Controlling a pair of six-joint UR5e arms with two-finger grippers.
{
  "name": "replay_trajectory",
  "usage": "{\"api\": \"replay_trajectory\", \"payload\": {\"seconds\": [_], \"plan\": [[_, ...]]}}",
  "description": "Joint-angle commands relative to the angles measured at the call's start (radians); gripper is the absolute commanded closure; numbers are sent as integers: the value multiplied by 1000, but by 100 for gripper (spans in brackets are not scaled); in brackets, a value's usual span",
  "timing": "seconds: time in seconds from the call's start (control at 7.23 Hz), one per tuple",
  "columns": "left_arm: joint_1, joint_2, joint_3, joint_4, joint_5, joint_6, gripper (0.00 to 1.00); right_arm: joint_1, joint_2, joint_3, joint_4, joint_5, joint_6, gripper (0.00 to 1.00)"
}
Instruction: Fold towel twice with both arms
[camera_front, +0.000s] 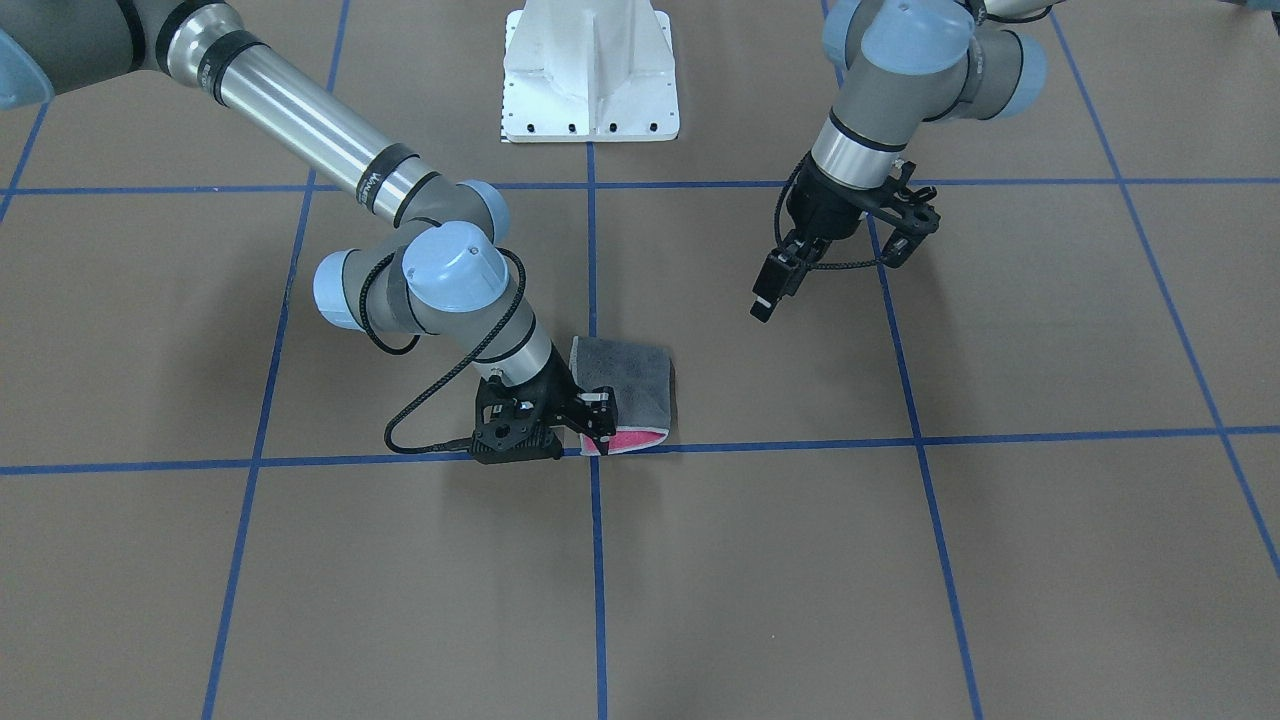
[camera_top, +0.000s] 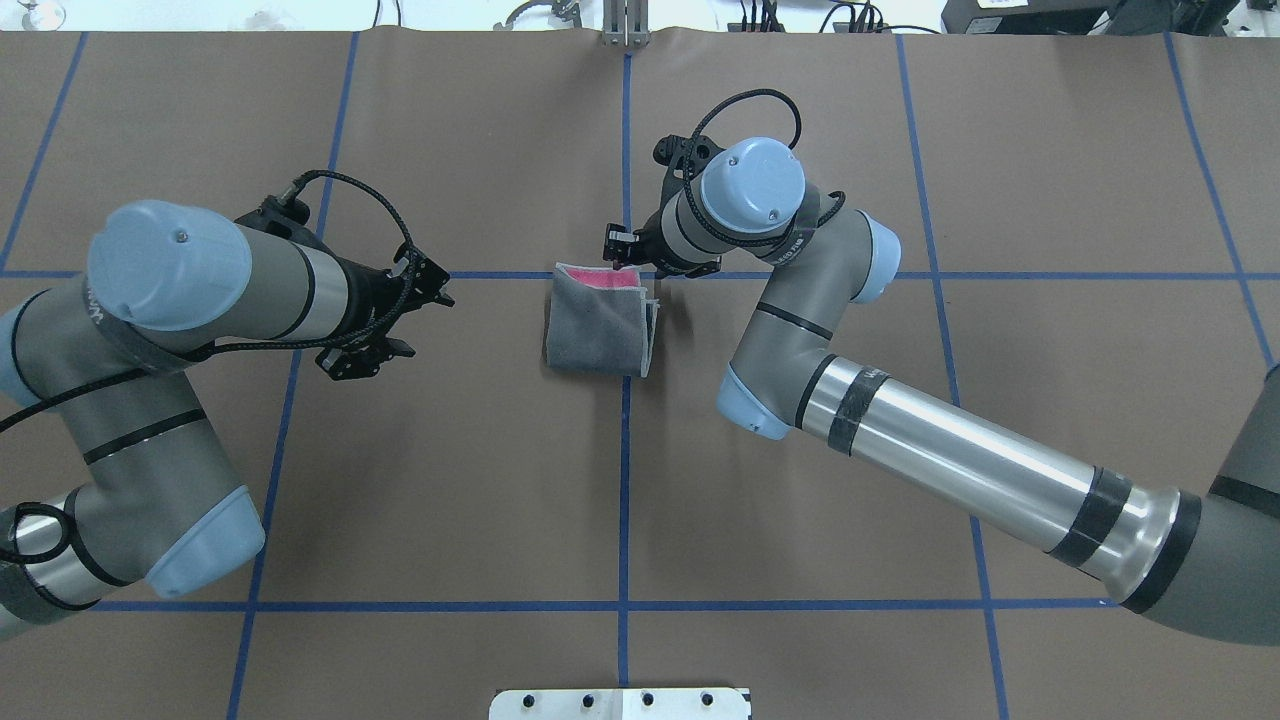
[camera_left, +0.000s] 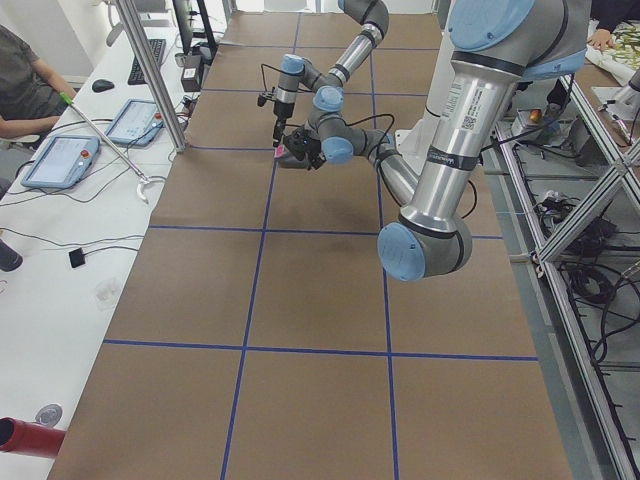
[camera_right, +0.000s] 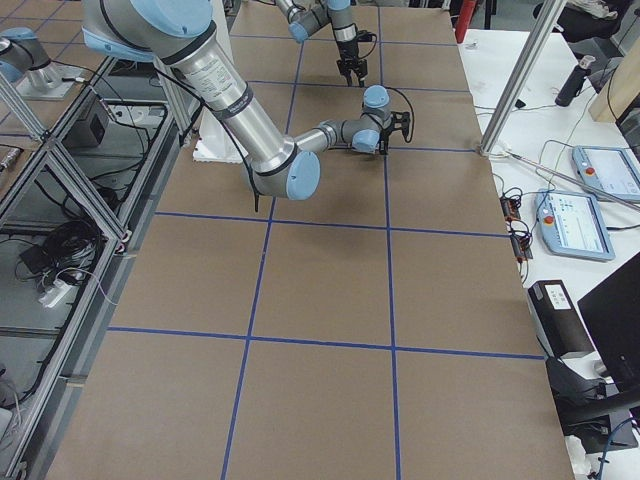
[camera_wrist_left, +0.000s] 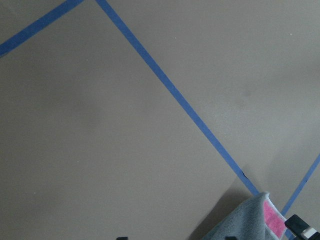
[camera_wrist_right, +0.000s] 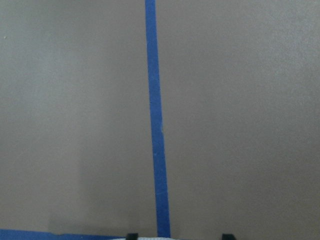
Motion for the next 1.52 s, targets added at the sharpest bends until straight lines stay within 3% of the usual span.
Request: {"api": "replay_trajectory", "payload": {"seconds": [0.0, 0.42, 0.83, 0.97, 1.11, 1.38], "plan": [[0, 0, 1, 0, 0, 0, 29, -2, 11, -7, 0, 0, 0, 45], [0, 2, 3, 0, 2, 0, 29, -10, 18, -21, 1, -2, 0, 48], [0, 0, 3, 0, 2, 0, 29, -13, 23, -34, 4, -2, 0, 73], [0, 0, 3, 0, 2, -2, 29, -13, 24, -34, 4, -2, 0, 90], [0, 0, 3, 0, 2, -2, 29, -13, 24, -32, 6, -2, 0, 100], [0, 0, 3, 0, 2, 0, 29, -11, 20, -23, 6, 0, 0, 100]]}}
